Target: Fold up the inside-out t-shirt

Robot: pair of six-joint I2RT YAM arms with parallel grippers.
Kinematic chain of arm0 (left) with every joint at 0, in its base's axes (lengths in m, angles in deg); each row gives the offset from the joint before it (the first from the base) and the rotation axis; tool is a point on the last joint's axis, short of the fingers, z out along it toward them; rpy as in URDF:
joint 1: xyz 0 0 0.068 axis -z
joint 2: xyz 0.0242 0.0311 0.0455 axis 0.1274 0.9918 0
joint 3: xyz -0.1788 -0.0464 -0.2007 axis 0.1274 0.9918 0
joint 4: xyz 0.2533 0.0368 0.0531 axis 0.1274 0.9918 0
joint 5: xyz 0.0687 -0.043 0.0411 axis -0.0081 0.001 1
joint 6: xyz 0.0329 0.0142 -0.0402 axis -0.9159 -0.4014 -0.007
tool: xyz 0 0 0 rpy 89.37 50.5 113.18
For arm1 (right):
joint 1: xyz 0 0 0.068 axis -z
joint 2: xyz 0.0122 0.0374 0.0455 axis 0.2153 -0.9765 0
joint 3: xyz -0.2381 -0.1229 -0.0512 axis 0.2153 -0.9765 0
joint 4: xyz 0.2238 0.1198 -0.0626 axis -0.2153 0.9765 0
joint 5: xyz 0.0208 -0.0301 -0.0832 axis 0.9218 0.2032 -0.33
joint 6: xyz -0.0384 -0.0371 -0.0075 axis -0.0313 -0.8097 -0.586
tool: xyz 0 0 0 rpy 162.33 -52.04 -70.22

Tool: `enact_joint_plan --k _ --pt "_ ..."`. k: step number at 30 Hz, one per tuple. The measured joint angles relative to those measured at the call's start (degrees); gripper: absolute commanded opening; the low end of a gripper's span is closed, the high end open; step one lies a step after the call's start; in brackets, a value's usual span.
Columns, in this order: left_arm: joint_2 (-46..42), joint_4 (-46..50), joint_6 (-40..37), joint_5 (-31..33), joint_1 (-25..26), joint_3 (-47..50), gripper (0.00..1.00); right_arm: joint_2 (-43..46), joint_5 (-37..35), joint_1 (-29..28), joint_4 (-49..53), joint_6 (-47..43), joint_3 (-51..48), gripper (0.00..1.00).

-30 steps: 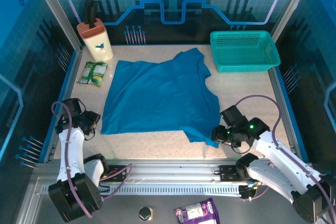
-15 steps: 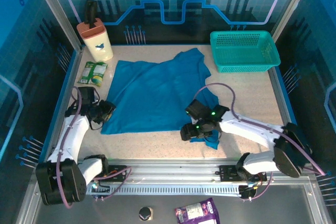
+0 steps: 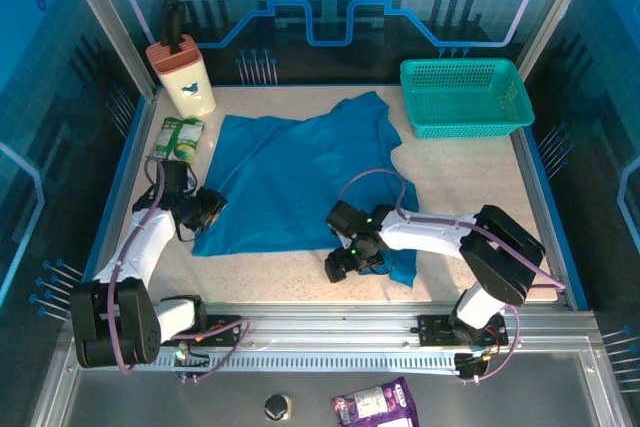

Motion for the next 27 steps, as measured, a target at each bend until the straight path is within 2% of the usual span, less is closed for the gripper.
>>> enact_joint_plan --k 6,11,14,18,24,27 --pt "1.2 0.0 -1.2 0.0 0.0 0.0 0.33 0.0 8.4 -2.4 -3.0 0.0 0.0 0.81" --pt "3.4 0.0 -2.5 -1.3 0.2 -1.0 0.32 2.4 12.1 0.6 -3.8 -0.3 0.2 0.81" --pt "5.3 0.0 -3.7 -2.6 0.8 -2.4 0.32 6.3 12.9 5.9 -4.4 -0.7 0.4 0.81" --pt "9.8 -1.0 -4.9 -4.6 2.2 -4.3 0.31 10.2 11.6 15.9 -4.3 -1.4 0.5 0.81" --pt "17.7 -1.5 -6.4 -4.3 4.6 -6.5 0.29 7.9 7.1 31.4 -3.5 -2.8 1.5 0.80" --pt "19.7 -1.3 -6.8 -2.8 4.6 -6.6 0.29 4.6 5.5 35.5 -4.3 -4.2 4.3 0.81"
